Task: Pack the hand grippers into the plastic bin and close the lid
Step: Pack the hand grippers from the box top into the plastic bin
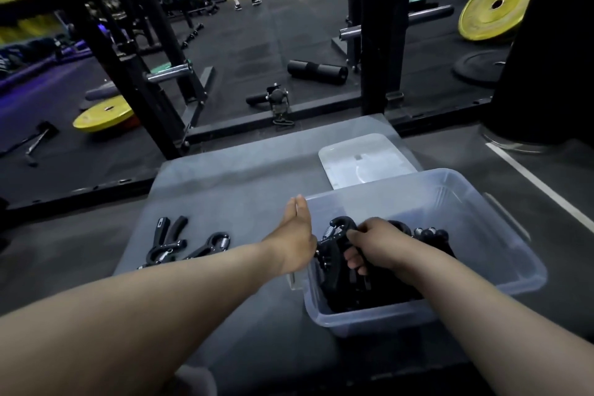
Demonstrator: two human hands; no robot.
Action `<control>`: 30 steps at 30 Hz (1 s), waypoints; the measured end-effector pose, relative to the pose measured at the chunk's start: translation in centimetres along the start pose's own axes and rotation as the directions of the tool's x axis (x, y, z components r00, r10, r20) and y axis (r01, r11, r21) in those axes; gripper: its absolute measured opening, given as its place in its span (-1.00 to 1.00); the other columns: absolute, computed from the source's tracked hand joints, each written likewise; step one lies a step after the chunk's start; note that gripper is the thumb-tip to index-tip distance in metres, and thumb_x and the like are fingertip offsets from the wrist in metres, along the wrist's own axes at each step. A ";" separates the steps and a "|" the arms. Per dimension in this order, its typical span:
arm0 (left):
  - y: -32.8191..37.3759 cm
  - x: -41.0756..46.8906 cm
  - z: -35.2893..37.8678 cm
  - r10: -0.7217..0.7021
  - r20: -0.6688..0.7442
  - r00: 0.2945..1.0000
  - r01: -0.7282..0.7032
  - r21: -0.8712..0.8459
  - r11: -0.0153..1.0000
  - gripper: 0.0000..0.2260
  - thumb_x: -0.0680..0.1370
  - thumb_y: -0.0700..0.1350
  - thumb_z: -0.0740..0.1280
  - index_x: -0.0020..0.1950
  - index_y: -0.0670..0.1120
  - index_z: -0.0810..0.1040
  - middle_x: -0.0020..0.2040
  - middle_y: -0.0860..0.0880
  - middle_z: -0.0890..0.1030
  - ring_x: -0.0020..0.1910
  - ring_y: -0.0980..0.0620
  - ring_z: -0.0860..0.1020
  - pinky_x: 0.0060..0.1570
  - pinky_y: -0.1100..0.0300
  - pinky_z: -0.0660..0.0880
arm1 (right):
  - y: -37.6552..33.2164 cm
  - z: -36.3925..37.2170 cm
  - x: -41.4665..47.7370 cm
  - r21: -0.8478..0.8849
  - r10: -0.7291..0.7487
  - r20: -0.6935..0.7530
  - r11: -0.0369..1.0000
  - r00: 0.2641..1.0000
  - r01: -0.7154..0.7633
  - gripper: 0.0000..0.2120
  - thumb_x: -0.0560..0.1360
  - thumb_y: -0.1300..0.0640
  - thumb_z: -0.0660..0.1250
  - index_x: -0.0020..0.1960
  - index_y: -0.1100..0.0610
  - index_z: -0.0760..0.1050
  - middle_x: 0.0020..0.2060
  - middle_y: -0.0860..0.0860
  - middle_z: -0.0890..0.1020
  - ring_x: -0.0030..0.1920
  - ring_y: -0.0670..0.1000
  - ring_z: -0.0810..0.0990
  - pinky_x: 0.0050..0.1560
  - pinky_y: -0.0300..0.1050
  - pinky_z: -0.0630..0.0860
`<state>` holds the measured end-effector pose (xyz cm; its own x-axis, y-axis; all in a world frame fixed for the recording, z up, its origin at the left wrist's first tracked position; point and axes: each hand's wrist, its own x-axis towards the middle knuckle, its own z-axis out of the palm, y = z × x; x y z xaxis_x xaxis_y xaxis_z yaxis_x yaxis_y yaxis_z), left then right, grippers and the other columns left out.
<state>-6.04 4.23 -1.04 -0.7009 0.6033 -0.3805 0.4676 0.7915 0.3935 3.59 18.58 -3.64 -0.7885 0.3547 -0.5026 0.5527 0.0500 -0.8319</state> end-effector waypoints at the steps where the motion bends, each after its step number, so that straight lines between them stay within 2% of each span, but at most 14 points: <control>1: -0.1 0.0 -0.1 0.004 0.000 1.000 -0.004 0.005 1.000 -0.32 0.64 -0.16 0.06 0.58 -0.07 -0.35 0.58 0.02 -0.37 0.60 0.00 -0.14 0.41 0.23 0.05 | -0.1 0.0 0.0 -0.042 -0.007 -0.011 0.999 1.000 0.006 -0.74 0.62 0.10 0.18 0.02 0.32 0.45 -0.29 0.18 0.65 -0.25 0.15 0.59 -0.19 0.09 0.55; 3: -0.1 -0.1 -0.3 0.007 0.006 1.000 -0.007 0.019 1.000 -0.32 0.63 -0.16 0.06 0.58 -0.07 -0.35 0.58 0.03 -0.36 0.60 -0.01 -0.12 0.43 0.21 0.07 | -0.4 -0.1 -0.2 -0.326 -0.049 -0.055 0.945 0.997 0.029 -0.76 0.56 0.02 0.25 0.06 0.20 0.46 -0.10 0.11 0.62 -0.12 0.11 0.58 -0.06 0.03 0.52; 4: -0.1 -0.2 -0.4 0.007 0.010 1.000 -0.008 0.025 1.000 -0.32 0.63 -0.16 0.06 0.58 -0.07 -0.35 0.59 0.03 -0.36 0.60 -0.01 -0.11 0.47 0.17 0.09 | -0.5 -0.1 -0.3 -0.488 -0.079 -0.077 0.872 0.994 0.032 -0.73 0.54 0.00 0.26 0.13 0.16 0.45 0.03 0.12 0.58 0.00 0.12 0.56 0.02 -0.03 0.49; 5: -0.2 -0.3 -0.5 0.007 0.016 1.000 -0.008 0.034 0.999 -0.31 0.62 -0.15 0.06 0.59 -0.06 -0.34 0.59 0.03 -0.35 0.60 -0.01 -0.11 0.49 0.14 0.10 | -0.6 0.0 -0.5 -0.593 -0.096 -0.096 0.805 0.991 0.021 -0.69 0.52 0.01 0.27 0.19 0.15 0.43 0.14 0.14 0.52 0.12 0.16 0.53 0.10 -0.05 0.47; 7: -0.3 -0.4 -0.7 0.010 0.024 1.000 -0.012 0.059 0.998 -0.31 0.62 -0.14 0.07 0.59 -0.06 -0.34 0.59 0.04 -0.34 0.60 0.00 -0.12 0.49 0.13 0.07 | -0.7 0.3 -0.9 -0.678 -0.093 -0.110 0.735 0.990 -0.006 -0.68 0.53 0.06 0.23 0.25 0.16 0.41 0.25 0.19 0.43 0.25 0.21 0.46 0.20 -0.06 0.43; 9: -0.4 -0.4 -0.7 0.015 0.031 0.999 -0.017 0.066 0.998 -0.31 0.62 -0.12 0.07 0.59 -0.05 -0.34 0.59 0.05 -0.34 0.60 0.02 -0.14 0.49 0.14 0.05 | -0.9 0.5 -1.4 -0.691 -0.087 -0.111 0.723 0.990 -0.014 -0.72 0.53 0.11 0.20 0.20 0.17 0.47 0.20 0.20 0.50 0.17 0.19 0.53 0.15 -0.09 0.47; 12: -0.5 -0.5 -0.8 0.022 0.042 0.999 -0.025 0.065 0.998 -0.31 0.62 -0.10 0.07 0.59 -0.05 -0.35 0.59 0.04 -0.34 0.60 0.04 -0.17 0.50 0.14 -0.01 | -1.0 0.6 -1.6 -0.645 -0.103 -0.149 0.764 0.984 -0.018 -0.76 0.54 0.13 0.17 0.11 0.21 0.48 0.13 0.20 0.56 0.00 0.18 0.57 0.00 -0.12 0.49; 14: -0.7 -0.4 -0.9 0.033 0.045 0.998 -0.037 0.081 0.996 -0.30 0.62 -0.08 0.08 0.59 -0.05 -0.34 0.60 0.03 -0.32 0.59 0.04 -0.18 0.49 0.16 -0.02 | -0.9 0.9 -1.4 -0.613 -0.094 -0.190 0.789 0.977 -0.044 -0.73 0.57 0.09 0.15 0.17 0.22 0.42 0.21 0.22 0.47 0.06 0.20 0.54 0.04 -0.09 0.44; 16: -0.9 -0.3 -0.9 0.036 0.049 0.998 -0.040 0.087 0.995 -0.29 0.62 -0.07 0.08 0.59 -0.05 -0.35 0.60 0.02 -0.32 0.60 0.04 -0.17 0.52 0.14 -0.02 | -0.6 1.5 -1.3 -0.633 -0.093 -0.195 0.772 0.976 -0.053 -0.66 0.59 0.05 0.14 0.26 0.23 0.37 0.28 0.26 0.40 0.23 0.24 0.47 0.19 -0.03 0.42; 19: -1.0 -0.2 -0.8 0.033 0.048 0.998 -0.037 0.081 0.996 -0.28 0.61 -0.06 0.10 0.59 -0.05 -0.35 0.60 0.03 -0.31 0.60 0.02 -0.14 0.53 0.11 0.01 | -0.4 2.1 -1.4 -0.685 -0.055 -0.147 0.726 0.988 -0.062 -0.53 0.57 0.07 0.15 0.43 0.22 0.23 0.42 0.29 0.20 0.42 0.29 0.24 0.37 0.05 0.29; 24: -0.8 -0.3 -0.8 0.033 0.049 0.998 -0.038 0.089 0.995 -0.29 0.62 -0.07 0.09 0.58 -0.05 -0.35 0.59 0.04 -0.32 0.60 -0.01 -0.10 0.51 0.12 0.05 | -0.1 1.8 -1.4 -0.708 -0.070 -0.145 0.704 0.987 -0.054 -0.62 0.53 0.15 0.14 0.34 0.16 0.28 0.35 0.24 0.21 0.37 0.28 0.28 0.30 0.09 0.34; 30: -0.9 -0.1 -0.8 0.038 0.041 0.998 -0.042 0.098 0.994 -0.27 0.62 -0.04 0.11 0.58 -0.06 -0.35 0.59 0.05 -0.31 0.60 -0.03 -0.05 0.50 0.11 0.09 | 0.1 2.3 -0.9 -0.704 -0.076 -0.144 0.709 0.987 -0.048 -0.56 0.58 0.10 0.10 0.42 0.21 0.17 0.38 0.24 0.13 0.40 0.31 0.22 0.36 0.11 0.27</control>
<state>-6.86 3.42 -0.67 -0.6596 0.6367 -0.3994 0.5475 0.7711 0.3250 3.75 16.12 -3.82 -0.7813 0.4806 -0.3983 0.6194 0.6757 -0.3997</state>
